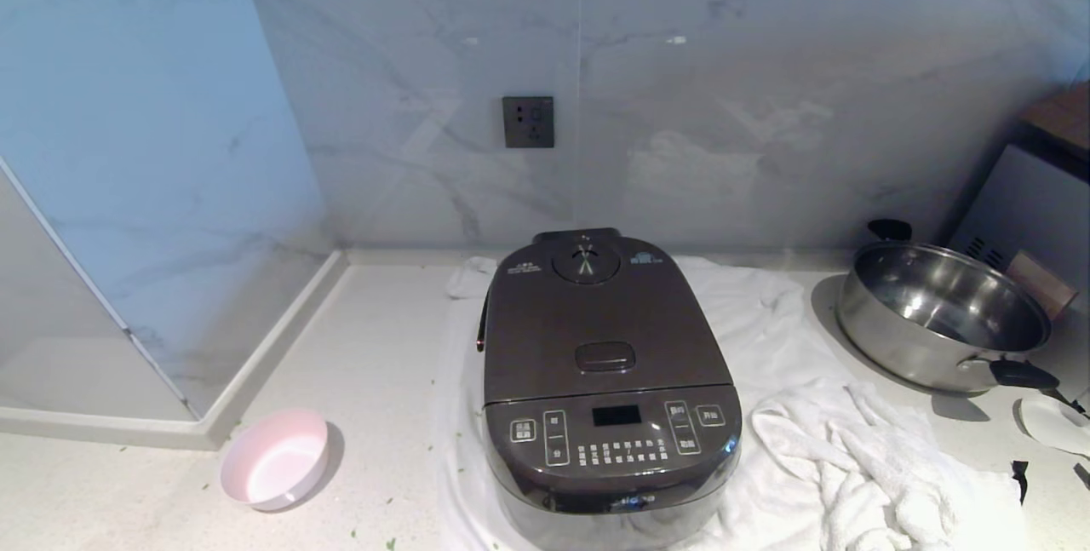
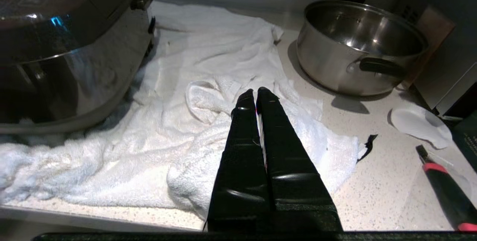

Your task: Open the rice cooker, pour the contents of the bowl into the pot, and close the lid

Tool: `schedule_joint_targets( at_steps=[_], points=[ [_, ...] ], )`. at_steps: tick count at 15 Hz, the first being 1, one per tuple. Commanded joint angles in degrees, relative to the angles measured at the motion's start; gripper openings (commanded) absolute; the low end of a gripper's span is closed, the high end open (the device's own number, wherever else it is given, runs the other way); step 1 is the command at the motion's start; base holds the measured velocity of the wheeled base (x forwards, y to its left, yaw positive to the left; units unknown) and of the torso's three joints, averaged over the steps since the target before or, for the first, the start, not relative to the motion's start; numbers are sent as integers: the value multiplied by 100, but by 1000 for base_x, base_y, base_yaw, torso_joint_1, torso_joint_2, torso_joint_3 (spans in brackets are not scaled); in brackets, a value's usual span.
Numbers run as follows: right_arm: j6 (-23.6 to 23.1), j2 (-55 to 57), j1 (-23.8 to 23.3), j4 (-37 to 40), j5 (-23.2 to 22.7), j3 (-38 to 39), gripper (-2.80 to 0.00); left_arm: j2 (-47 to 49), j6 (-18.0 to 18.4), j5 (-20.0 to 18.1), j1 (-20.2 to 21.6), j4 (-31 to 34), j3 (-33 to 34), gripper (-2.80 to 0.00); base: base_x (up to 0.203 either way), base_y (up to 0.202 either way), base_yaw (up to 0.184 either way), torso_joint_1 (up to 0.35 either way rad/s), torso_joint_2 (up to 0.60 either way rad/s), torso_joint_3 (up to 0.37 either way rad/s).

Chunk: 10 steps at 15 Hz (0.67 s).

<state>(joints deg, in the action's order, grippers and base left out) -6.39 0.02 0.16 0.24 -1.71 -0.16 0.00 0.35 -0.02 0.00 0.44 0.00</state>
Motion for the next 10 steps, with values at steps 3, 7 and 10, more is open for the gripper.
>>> schedule_joint_targets(
  at_steps=[3, 7, 10],
  points=[
    [340, -2, 2, -7, 109, -2, -280, 0, 0, -6, 0, 0, 9, -280, 0, 0, 0, 0, 0, 0],
    [260, 6, 2, 2, 30, -2, -280, 0, 0, 2, 0, 1, 9, -280, 0, 0, 0, 0, 0, 0],
    [509, 6, 2, -7, 138, -2, -280, 0, 0, -4, 0, 0, 9, -280, 0, 0, 0, 0, 0, 0]
  ],
)
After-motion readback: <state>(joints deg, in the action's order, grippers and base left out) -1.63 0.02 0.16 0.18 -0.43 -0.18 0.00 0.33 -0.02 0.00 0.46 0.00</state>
